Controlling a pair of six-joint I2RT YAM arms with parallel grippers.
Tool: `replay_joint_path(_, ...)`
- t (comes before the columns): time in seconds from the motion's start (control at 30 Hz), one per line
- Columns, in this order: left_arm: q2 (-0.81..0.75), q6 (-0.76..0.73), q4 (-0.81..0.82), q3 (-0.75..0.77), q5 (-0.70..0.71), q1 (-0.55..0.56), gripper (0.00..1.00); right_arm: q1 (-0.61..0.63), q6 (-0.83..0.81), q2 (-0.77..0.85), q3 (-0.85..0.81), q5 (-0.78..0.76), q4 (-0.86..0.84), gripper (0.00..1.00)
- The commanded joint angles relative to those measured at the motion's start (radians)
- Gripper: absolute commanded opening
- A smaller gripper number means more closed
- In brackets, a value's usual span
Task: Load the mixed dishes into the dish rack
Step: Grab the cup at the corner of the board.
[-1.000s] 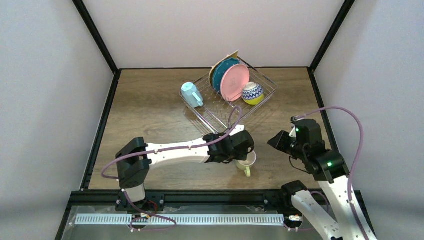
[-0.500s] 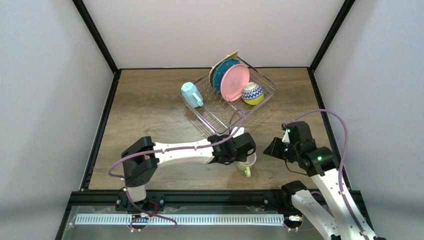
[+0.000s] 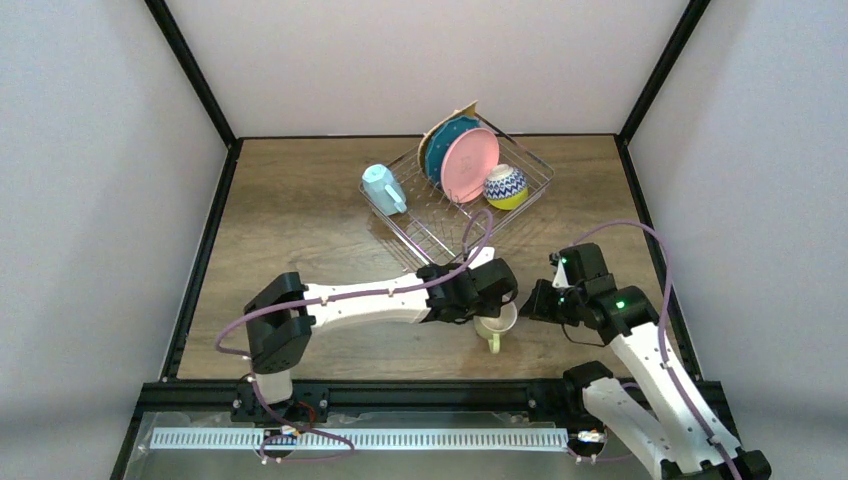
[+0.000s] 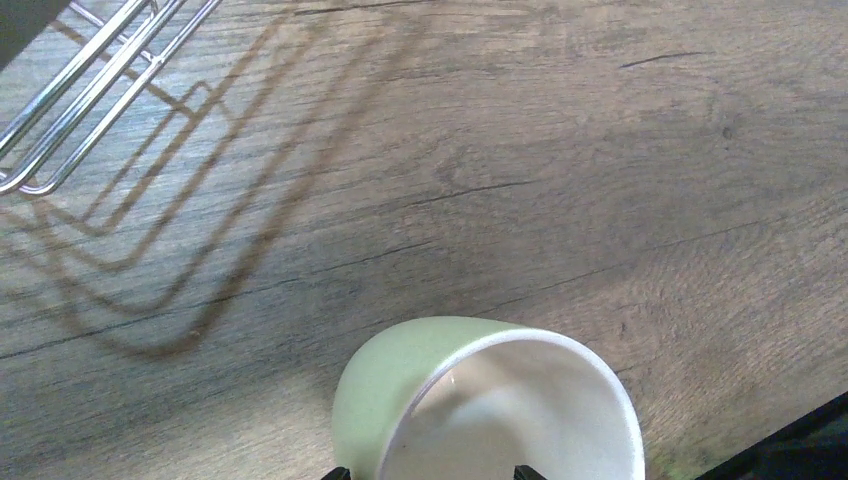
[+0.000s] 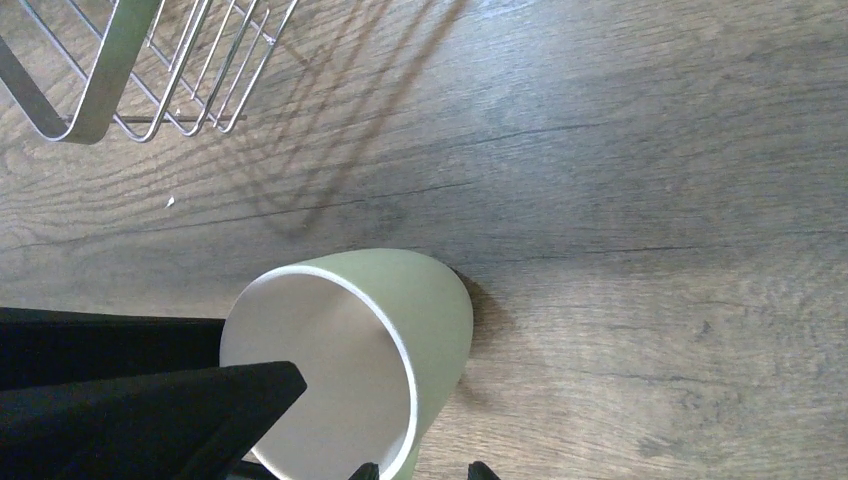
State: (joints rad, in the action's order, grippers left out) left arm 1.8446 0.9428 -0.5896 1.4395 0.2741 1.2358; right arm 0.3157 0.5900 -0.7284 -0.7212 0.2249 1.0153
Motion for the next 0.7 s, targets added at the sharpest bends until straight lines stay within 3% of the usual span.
replay_joint_path(0.0,-0.014,-0.007,-0.024,0.038,0.013,0.004,0.94,-0.001,-0.017,-0.021,0.011,0.027,-0.055,0.50)
replay_joint_path(0.67,-0.061,-0.034,-0.068,0.042,0.053,0.003,0.94,0.057,0.008,-0.175,0.061,0.038,-0.209,0.50)
